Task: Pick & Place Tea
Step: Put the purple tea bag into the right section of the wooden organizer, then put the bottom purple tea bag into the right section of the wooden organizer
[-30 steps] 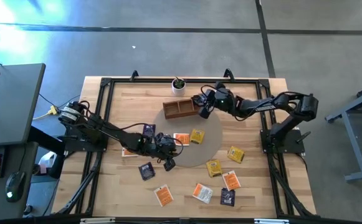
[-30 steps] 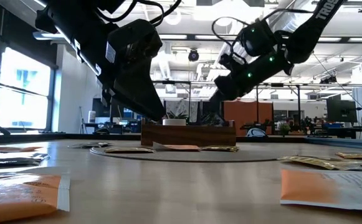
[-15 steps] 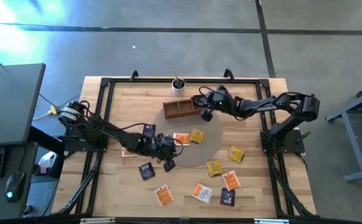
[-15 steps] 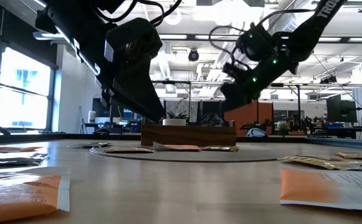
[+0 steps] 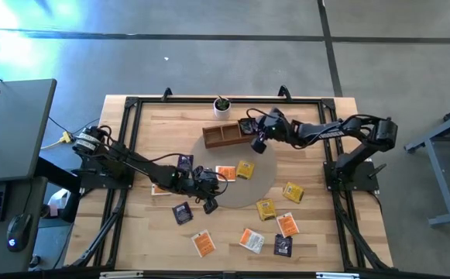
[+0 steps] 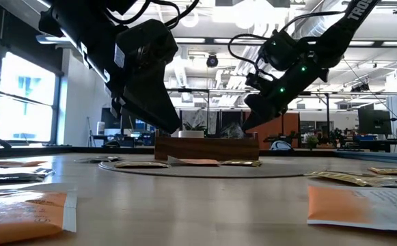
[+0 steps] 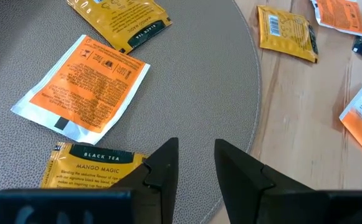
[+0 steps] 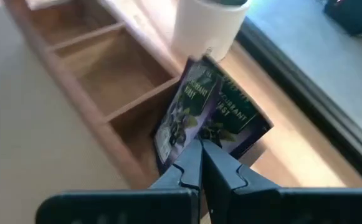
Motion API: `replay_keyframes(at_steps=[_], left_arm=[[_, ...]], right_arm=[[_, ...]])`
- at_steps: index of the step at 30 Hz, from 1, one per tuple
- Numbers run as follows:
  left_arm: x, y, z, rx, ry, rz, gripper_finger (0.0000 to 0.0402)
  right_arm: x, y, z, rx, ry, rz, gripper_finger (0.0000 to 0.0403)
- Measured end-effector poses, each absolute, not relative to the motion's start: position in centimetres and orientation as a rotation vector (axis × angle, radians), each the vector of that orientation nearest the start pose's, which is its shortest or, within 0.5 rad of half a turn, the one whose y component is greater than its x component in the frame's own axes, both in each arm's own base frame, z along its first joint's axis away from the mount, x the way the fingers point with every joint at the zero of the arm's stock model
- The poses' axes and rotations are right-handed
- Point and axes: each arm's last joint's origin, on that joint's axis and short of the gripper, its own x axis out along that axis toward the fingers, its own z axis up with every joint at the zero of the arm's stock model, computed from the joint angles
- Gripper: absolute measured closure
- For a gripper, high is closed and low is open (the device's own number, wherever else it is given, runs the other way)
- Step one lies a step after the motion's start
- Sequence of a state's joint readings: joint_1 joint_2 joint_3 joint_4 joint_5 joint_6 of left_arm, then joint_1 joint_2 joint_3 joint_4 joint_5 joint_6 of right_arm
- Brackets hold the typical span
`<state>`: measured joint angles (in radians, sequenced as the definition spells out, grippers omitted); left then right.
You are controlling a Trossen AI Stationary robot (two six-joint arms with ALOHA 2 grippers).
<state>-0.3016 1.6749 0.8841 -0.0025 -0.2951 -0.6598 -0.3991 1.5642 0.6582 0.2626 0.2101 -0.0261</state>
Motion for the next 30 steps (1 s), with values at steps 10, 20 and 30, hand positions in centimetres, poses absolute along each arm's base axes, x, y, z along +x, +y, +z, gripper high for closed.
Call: replay_keyframes(at_steps=[10, 20, 30], left_arm=[[31.7, -9.0, 16.6, -0.395, 0.722, 0.241, 0.0299], [31.7, -9.0, 16.6, -0.395, 0.722, 0.241, 0.0299], [31.7, -9.0, 16.6, -0.396, 0.718, 0.24, 0.0299]], right_arm=[[26.6, -12.2, 15.4, -0.032, 0.681, -0.684, 0.0402], [27.4, -9.0, 17.0, -0.211, 0.663, -0.61, 0.0402], [25.0, 1.4, 23.5, -0.168, 0.449, -0.058, 0.04]])
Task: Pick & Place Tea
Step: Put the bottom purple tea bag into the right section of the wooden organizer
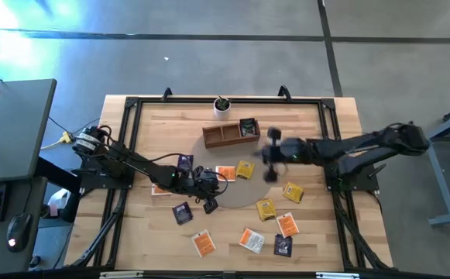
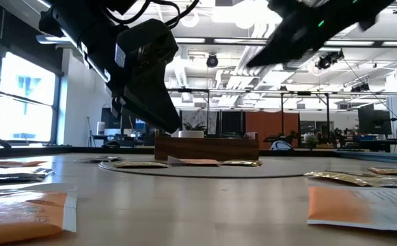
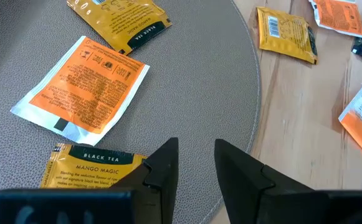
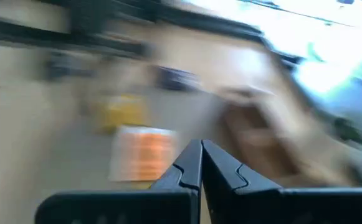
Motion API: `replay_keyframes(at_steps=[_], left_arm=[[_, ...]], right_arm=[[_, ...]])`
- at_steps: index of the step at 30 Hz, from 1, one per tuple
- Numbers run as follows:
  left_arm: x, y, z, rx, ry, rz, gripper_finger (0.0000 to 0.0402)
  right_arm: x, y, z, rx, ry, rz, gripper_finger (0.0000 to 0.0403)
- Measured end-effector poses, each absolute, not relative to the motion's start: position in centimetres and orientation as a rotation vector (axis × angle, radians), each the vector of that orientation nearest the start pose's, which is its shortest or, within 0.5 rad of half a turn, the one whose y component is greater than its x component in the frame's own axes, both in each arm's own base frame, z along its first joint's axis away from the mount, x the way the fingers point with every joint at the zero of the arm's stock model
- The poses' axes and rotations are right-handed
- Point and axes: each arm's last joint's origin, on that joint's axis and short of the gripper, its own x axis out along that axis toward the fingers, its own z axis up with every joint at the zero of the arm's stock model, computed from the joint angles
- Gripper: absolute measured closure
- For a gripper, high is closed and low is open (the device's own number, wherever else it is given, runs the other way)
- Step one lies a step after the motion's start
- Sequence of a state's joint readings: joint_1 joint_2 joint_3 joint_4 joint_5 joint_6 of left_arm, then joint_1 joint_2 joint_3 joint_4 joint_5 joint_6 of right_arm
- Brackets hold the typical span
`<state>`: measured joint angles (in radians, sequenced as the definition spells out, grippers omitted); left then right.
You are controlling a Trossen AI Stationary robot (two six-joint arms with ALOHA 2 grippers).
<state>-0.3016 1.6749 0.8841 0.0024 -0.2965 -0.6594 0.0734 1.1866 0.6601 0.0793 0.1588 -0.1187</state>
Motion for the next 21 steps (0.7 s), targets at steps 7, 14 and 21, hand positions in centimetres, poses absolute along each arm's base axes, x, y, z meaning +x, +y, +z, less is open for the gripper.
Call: replay_keyframes(at_steps=[7, 14, 21], left_arm=[[31.8, -9.0, 16.7, -0.397, 0.712, 0.24, 0.0299], [32.0, -9.0, 16.9, -0.401, 0.669, 0.253, 0.0299], [32.3, -9.0, 17.3, -0.412, 0.623, 0.236, 0.0299]], right_arm=[[23.0, 9.7, 23.7, -0.188, 0.412, 0.366, 0.0393], [22.5, 14.5, 21.2, -0.136, 0.468, 0.322, 0.0336], [22.8, 18.1, 17.0, -0.052, 0.593, 0.503, 0.0266]])
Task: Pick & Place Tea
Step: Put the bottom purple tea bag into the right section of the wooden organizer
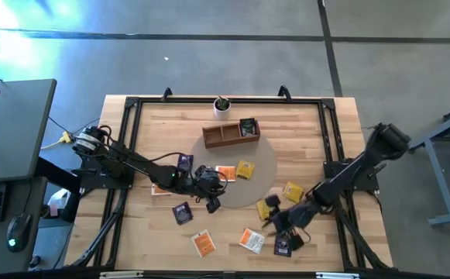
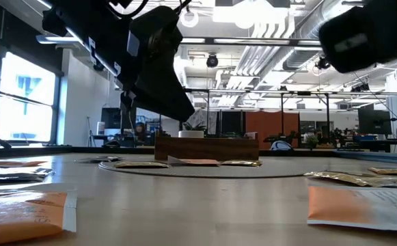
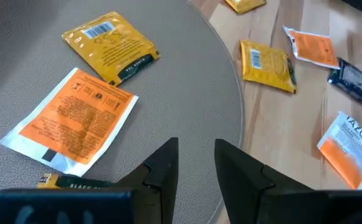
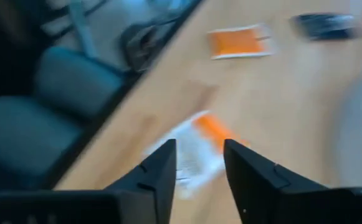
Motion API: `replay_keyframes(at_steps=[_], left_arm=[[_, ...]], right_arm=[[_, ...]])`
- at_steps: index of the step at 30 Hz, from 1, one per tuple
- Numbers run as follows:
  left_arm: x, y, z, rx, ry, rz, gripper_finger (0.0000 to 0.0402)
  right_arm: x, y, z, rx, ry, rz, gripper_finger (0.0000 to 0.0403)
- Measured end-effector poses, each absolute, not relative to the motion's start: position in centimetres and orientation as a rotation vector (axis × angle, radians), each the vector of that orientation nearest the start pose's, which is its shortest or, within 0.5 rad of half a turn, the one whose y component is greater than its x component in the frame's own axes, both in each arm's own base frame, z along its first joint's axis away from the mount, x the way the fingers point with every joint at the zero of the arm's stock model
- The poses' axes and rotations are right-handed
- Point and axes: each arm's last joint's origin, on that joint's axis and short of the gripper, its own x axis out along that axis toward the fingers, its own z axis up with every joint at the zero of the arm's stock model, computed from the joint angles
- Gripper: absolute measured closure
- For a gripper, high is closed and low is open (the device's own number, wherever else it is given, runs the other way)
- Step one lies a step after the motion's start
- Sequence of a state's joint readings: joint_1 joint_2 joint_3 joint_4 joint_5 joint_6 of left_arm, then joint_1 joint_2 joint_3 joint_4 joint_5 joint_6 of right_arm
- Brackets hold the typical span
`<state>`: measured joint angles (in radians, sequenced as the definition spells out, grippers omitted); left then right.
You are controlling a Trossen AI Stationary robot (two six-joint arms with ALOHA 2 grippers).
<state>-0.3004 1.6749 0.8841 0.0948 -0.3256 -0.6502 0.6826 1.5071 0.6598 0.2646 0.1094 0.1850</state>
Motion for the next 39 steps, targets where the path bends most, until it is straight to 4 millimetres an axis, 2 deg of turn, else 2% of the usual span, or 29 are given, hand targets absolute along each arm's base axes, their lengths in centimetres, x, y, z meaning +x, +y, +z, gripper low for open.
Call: replay_keyframes(at_steps=[3, 7, 12, 15, 20, 28, 34, 39], left_arm=[[32.4, -9.1, 17.4, -0.415, 0.615, 0.233, 0.0299], [32.4, -9.1, 17.4, -0.415, 0.613, 0.232, 0.0299], [32.4, -9.1, 17.4, -0.415, 0.611, 0.231, 0.0299], [32.4, -9.1, 17.4, -0.415, 0.611, 0.231, 0.0299], [32.4, -9.1, 17.4, -0.416, 0.61, 0.231, 0.0299], [32.4, -9.1, 17.4, -0.416, 0.61, 0.231, 0.0299], [32.4, -9.1, 17.4, -0.415, 0.611, 0.231, 0.0299], [32.4, -9.1, 17.4, -0.415, 0.611, 0.231, 0.0299]], right_arm=[[22.3, 19.5, 15.9, -0.053, 0.614, 0.589, 0.0245], [21.0, 20.4, 15.1, -0.039, 0.704, 0.605, 0.0229], [18.9, 20.7, 13.7, -0.126, 0.885, 0.593, 0.0226], [18.3, 20.5, 13.2, -0.181, 0.931, 0.559, 0.0226], [19.0, 20.6, 13.1, -0.141, 0.9, 0.54, 0.0225], [20.2, 20.7, 10.1, -0.177, 0.93, 0.488, 0.0226], [21.2, 20.2, 10.1, -0.236, 0.865, 0.463, 0.023], [22.0, 19.2, 10.0, -0.27, 0.857, 0.446, 0.0262]])
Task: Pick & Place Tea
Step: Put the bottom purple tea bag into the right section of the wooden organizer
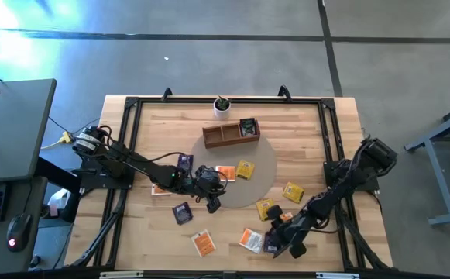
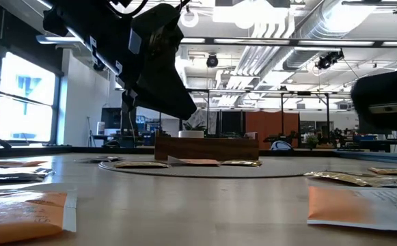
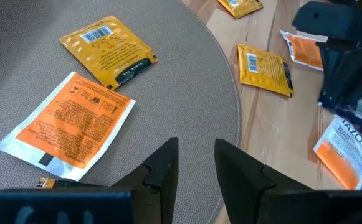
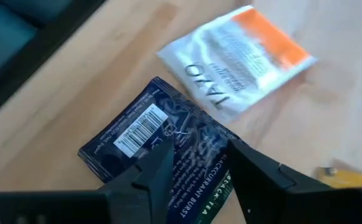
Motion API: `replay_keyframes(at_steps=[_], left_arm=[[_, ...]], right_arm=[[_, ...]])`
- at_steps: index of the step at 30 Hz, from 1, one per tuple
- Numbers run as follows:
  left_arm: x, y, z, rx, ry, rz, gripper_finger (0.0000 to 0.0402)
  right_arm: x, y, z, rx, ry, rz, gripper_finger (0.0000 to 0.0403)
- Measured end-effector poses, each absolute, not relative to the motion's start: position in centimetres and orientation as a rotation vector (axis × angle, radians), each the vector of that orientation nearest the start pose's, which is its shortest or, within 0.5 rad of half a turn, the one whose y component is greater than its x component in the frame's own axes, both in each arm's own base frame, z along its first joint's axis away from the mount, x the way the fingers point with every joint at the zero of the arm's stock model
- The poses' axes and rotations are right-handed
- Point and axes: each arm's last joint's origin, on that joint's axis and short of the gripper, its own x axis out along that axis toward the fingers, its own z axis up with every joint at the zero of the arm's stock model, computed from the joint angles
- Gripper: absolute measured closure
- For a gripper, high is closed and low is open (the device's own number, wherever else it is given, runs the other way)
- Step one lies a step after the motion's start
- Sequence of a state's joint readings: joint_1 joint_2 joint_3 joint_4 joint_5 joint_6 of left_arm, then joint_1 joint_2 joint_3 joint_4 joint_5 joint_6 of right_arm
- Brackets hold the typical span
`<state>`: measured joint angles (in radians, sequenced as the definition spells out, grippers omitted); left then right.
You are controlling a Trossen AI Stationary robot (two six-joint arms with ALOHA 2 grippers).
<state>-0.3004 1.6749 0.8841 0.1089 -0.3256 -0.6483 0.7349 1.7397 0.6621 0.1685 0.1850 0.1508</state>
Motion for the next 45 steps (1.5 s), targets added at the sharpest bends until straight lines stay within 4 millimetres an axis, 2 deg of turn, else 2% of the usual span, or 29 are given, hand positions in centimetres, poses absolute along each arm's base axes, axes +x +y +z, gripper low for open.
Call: replay_keyframes(at_steps=[7, 13, 18, 23, 30, 35, 40, 45], left_arm=[[32.4, -9.1, 17.4, -0.415, 0.611, 0.231, 0.0299], [32.4, -9.1, 17.4, -0.415, 0.611, 0.231, 0.0299], [32.4, -9.1, 17.4, -0.415, 0.611, 0.231, 0.0299], [32.4, -9.1, 17.4, -0.415, 0.611, 0.23, 0.0299], [32.4, -9.1, 17.5, -0.43, 0.606, 0.228, 0.0299], [32.9, -9.5, 17.7, -0.471, 0.574, 0.14, 0.0299], [34.1, -10.0, 16.3, -0.488, 0.533, 0.064, 0.0299], [36.3, -10.9, 14.2, -0.519, 0.577, 0.024, 0.0299]], right_arm=[[24.1, 17.1, 10.3, -0.285, 0.779, 0.278, 0.032], [25.2, 16.2, 10.8, -0.268, 0.726, 0.313, 0.0363], [25.3, 16.3, 12.4, -0.293, 0.653, 0.344, 0.0374], [24.8, 16.2, 13.6, -0.315, 0.649, 0.362, 0.0353], [22.9, 16.3, 12.2, -0.393, 0.84, 0.384, 0.029], [22.4, 16.7, 12.1, -0.527, 0.832, 0.395, 0.0259], [22.5, 16.5, 12.1, -0.691, 0.794, 0.362, 0.0252], [22.5, 16.5, 12.1, -0.74, 0.788, 0.403, 0.0252]])
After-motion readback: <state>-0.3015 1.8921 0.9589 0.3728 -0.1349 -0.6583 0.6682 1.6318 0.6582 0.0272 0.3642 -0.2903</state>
